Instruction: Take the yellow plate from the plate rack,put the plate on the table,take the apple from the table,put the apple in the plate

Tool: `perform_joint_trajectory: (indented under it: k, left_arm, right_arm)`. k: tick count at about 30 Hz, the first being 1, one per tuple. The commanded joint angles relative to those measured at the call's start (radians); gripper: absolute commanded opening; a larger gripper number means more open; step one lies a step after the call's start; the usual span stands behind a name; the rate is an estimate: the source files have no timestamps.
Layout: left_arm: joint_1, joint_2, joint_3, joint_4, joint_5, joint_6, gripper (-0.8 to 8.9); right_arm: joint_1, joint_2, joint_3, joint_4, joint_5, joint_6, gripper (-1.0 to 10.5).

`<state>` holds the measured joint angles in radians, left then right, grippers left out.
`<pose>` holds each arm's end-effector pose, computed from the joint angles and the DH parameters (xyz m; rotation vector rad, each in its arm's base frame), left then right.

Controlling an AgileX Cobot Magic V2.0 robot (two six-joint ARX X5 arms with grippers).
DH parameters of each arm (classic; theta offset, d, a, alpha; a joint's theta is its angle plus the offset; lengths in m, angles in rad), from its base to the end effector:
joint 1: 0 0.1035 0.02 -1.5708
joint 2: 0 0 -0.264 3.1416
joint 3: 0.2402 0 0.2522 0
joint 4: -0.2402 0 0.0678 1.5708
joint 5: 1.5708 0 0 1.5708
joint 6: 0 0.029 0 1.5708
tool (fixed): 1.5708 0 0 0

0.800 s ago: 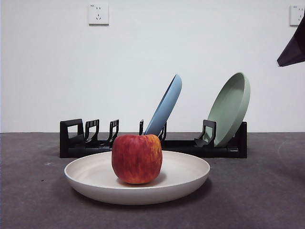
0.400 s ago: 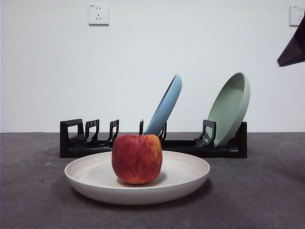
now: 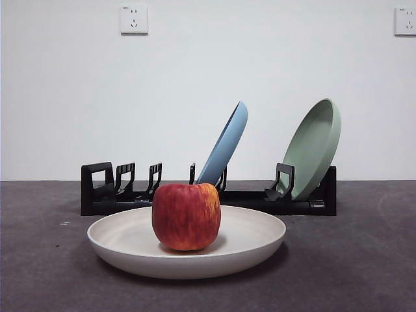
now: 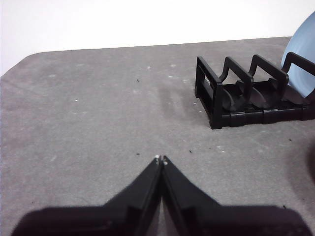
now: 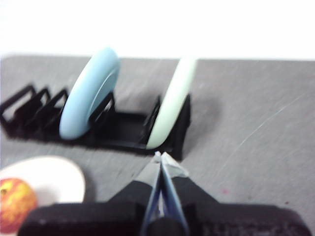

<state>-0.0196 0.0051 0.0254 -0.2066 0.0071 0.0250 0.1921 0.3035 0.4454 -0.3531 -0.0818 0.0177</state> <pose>0.0948 -0.0021 0.1519 0.0261 0.1860 -0.0290 0.0944 0.0208 0.2562 0.0059 0.2139 0.2710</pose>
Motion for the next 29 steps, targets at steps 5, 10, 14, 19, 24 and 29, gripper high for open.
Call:
perform_joint_trajectory:
  k: [5,10,14,19,24,29]
  left_arm:
    - [0.004,-0.003,-0.014,0.004,-0.003,-0.010,-0.03]
    - [0.004,-0.003,-0.014,0.004,-0.003,-0.010,-0.03]
    - [0.004,-0.003,-0.014,0.004,-0.002,-0.010,-0.03]
    - [0.004,-0.003,-0.014,0.004,-0.003,-0.010,-0.03]
    - [0.004,-0.003,-0.014,0.004,-0.003,-0.010,-0.03]
    - [0.004,-0.003,-0.014,0.004,-0.002,-0.010,-0.03]
  right_arm:
    - [-0.132,-0.191,-0.262,0.212,-0.072,-0.006,-0.1]
    - [-0.132,-0.257,-0.359,0.225,-0.066,0.020,-0.1]
    - [-0.132,-0.293,-0.407,0.223,-0.066,0.048,-0.1]
    - [-0.132,-0.303,-0.437,0.216,-0.066,0.072,-0.1]
    - [-0.131,-0.303,-0.439,0.178,-0.066,0.090,-0.1]
    - [-0.131,-0.290,-0.439,0.180,-0.067,0.097,-0.1]
